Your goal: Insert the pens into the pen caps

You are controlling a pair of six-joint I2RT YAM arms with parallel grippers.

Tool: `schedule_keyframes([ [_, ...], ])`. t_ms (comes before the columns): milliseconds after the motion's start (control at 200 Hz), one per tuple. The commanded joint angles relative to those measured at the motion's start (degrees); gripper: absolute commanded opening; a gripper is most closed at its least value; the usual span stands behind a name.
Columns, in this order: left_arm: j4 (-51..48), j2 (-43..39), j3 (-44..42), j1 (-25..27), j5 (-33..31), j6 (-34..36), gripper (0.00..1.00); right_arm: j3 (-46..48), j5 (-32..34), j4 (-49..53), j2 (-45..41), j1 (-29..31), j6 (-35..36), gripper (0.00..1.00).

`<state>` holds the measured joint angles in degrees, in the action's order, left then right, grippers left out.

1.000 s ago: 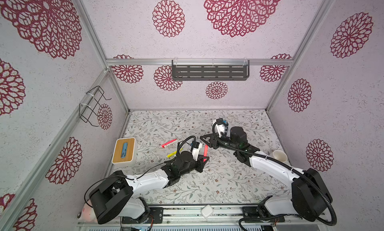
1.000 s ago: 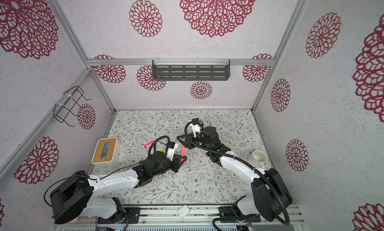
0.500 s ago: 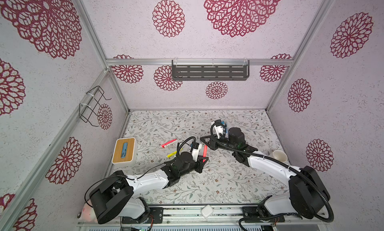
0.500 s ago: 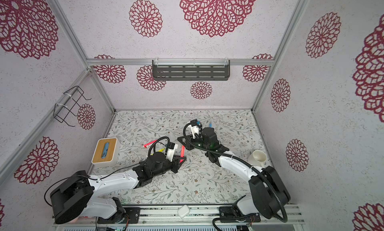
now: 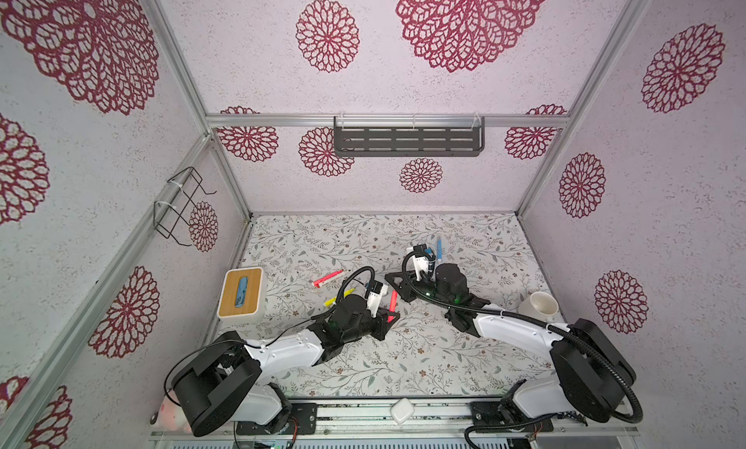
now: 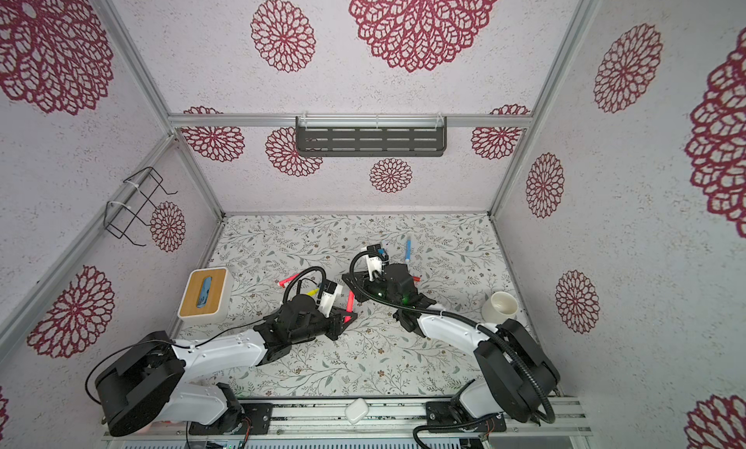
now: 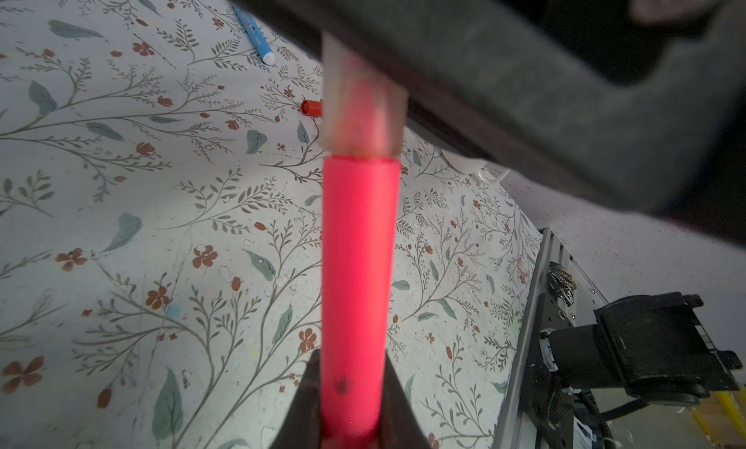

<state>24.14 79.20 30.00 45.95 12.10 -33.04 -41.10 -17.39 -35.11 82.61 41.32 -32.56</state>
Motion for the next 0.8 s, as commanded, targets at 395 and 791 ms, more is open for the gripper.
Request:
schedule_keyframes([
  [395, 8.56, -11.33, 3.27, -11.57, 1.32, -2.61, 0.0, 14.59, -7.58, -10.39, 8.94, 12.07, -10.19, 0.0],
  [791, 10.38, -13.98, 2.54, -17.17, 6.57, -7.31, 0.0, 15.85, -8.5, -11.51, 10.45, 15.64, -11.65, 0.0],
])
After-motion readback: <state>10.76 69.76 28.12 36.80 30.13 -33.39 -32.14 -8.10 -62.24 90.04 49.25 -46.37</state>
